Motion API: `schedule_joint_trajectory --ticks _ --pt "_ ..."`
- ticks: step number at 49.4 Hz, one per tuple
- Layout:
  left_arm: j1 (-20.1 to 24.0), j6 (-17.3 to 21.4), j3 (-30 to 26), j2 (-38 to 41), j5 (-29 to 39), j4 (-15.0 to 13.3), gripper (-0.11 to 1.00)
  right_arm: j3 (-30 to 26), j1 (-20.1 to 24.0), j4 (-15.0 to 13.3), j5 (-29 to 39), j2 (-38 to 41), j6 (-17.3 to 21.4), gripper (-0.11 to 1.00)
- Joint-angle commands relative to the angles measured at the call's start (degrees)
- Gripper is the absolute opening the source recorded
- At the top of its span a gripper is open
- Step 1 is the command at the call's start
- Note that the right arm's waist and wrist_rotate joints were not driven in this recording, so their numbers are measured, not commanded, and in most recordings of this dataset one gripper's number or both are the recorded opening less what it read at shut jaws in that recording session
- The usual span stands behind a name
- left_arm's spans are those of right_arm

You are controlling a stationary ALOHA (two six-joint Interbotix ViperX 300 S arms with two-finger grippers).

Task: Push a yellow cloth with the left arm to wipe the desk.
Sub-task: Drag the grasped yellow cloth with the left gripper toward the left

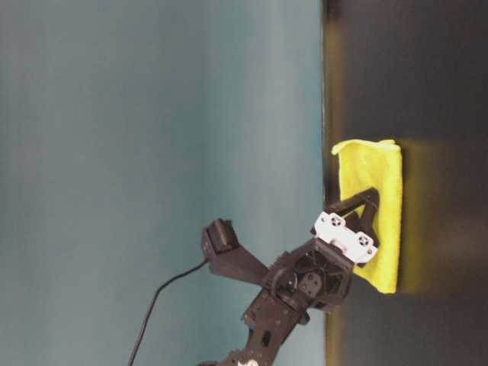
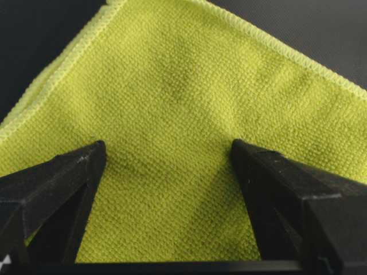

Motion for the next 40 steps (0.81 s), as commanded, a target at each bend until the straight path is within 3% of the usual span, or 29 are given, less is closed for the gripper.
schedule_joint_trajectory --ticks 1,15,30,40 --pt "-1.67 0.09 1.41 -1.14 0.18 0.26 0.86 -0.35 0.00 0.09 -0.26 0.18 0.00 0.00" --pt "-6.33 -0.09 8.61 -5.45 -0.26 0.18 0.86 -0.26 0.00 0.09 -0.26 0.18 0.00 0.00" --pt "-11.69 -3.87 19.86 -11.34 -5.98 0.26 0.86 -0.26 0.00 0.09 -0.26 0.09 -0.09 0.00" --pt "-17.84 -4.39 24.87 -14.24 -8.53 0.26 0.86 -0.26 0.00 0.18 -0.35 0.18 0.00 0.00"
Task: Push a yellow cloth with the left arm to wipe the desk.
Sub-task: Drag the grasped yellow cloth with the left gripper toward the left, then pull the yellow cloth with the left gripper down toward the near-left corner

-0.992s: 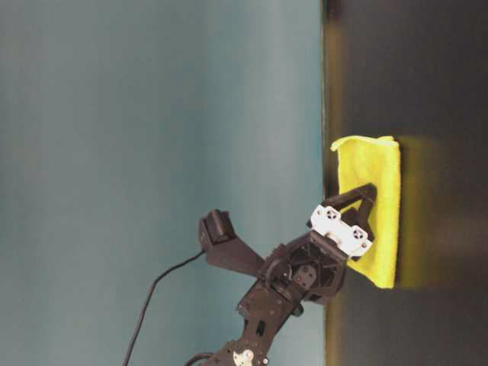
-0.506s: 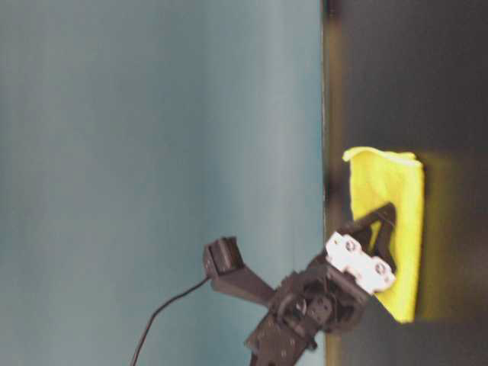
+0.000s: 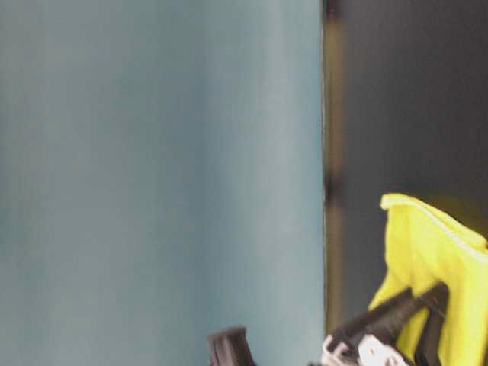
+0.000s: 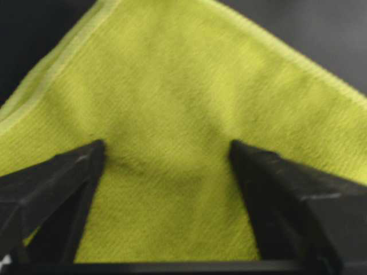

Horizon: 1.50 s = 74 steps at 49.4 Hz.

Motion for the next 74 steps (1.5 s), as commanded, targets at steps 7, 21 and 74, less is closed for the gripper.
schedule_joint_trajectory --ticks 7,21,74 --pt "-8.53 -0.18 2.11 -1.58 -0.44 0.26 0.86 -0.35 0.00 0.35 -0.35 0.26 0.00 0.00" --pt "-15.03 -0.88 2.81 -1.41 1.05 0.26 0.86 -0.35 0.00 0.53 -0.35 0.26 0.00 0.00" --pt "-37.44 -8.00 5.10 -4.48 5.36 0.26 0.86 -0.35 0.00 0.88 -0.35 0.26 0.09 0.00"
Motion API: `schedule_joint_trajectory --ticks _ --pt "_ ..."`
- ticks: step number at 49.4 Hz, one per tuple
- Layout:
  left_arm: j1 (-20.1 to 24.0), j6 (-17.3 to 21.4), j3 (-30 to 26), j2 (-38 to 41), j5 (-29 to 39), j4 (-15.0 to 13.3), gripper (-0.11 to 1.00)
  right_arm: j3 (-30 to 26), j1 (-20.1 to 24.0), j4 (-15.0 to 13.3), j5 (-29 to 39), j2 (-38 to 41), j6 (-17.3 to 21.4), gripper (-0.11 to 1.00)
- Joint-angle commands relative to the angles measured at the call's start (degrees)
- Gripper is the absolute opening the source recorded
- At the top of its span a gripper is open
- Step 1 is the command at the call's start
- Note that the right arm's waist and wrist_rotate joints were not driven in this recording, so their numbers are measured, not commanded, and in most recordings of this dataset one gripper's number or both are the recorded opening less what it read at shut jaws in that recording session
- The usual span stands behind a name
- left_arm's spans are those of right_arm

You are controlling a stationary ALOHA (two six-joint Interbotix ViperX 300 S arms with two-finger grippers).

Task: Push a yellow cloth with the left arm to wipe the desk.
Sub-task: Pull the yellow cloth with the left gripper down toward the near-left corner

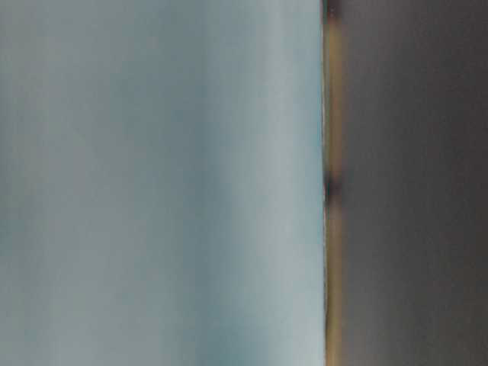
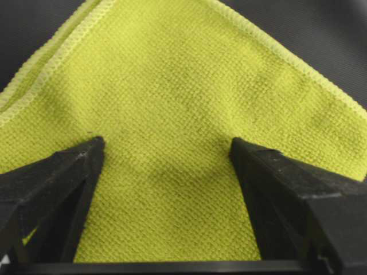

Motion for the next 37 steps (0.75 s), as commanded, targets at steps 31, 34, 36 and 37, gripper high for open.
schedule_joint_trajectory --ticks 31,34,36,37 --pt "2.02 4.13 2.02 -11.34 1.23 0.09 0.86 1.93 0.00 0.09 -0.26 -1.05 0.09 0.00" --pt "2.46 4.66 2.29 -13.10 1.23 0.09 0.86 2.46 0.00 0.00 -0.26 -2.11 0.00 0.00" --pt "2.55 4.92 2.72 -14.24 1.23 0.18 0.86 2.72 0.00 0.09 -0.26 -2.90 0.00 0.00" --pt "2.64 5.10 2.90 -14.94 1.23 0.09 0.86 2.81 0.00 0.09 -0.26 -3.25 0.00 0.00"
